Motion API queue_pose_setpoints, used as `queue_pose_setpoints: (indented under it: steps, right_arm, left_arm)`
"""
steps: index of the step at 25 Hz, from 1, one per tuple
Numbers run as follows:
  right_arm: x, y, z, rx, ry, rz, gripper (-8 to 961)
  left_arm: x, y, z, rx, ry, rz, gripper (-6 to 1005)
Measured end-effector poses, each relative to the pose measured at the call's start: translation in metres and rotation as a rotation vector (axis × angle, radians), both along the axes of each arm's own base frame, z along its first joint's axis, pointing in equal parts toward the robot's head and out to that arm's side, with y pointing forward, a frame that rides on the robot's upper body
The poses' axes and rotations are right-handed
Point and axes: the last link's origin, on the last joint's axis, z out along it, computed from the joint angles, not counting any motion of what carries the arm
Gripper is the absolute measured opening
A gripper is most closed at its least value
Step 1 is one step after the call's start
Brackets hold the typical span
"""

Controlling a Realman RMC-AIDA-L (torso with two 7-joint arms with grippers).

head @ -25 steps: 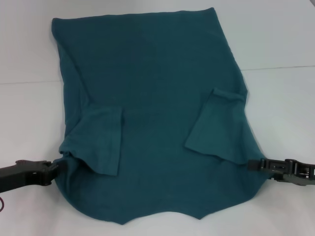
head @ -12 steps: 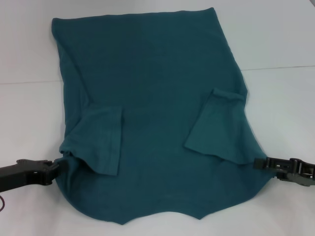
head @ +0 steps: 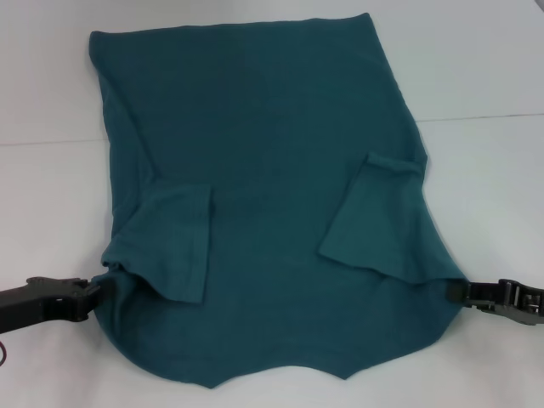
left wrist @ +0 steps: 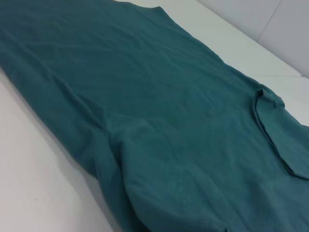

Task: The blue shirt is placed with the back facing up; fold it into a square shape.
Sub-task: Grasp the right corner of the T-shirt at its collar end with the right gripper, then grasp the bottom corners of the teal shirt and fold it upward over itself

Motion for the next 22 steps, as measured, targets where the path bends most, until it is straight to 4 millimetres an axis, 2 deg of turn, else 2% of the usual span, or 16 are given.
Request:
queue_pose_setpoints:
  steps: [2, 8, 13, 22]
  right_arm:
    - [0.001, -0.001, 0.0, 0.002, -0.004, 0.003, 465]
    - [0.003, -0.003, -0.001, 0.006, -0.01, 0.004, 252]
    - [0.009, -0.01, 0.0, 0.014, -0.012, -0.01, 37]
    - [0.022, -0.035, 0.008, 0.072, 0.015, -0.009, 36]
  left_arm:
    - [0.0, 0.0, 0.0, 0.0, 0.0, 0.0, 31]
    - [-0.001, 0.0, 0.001, 0.001, -0.003, 0.008, 31]
    - [-0.004, -0.003, 0.002, 0.005, -0.004, 0.022, 31]
    - [-0.025, -0.019, 0.022, 0.076, -0.023, 0.116, 31]
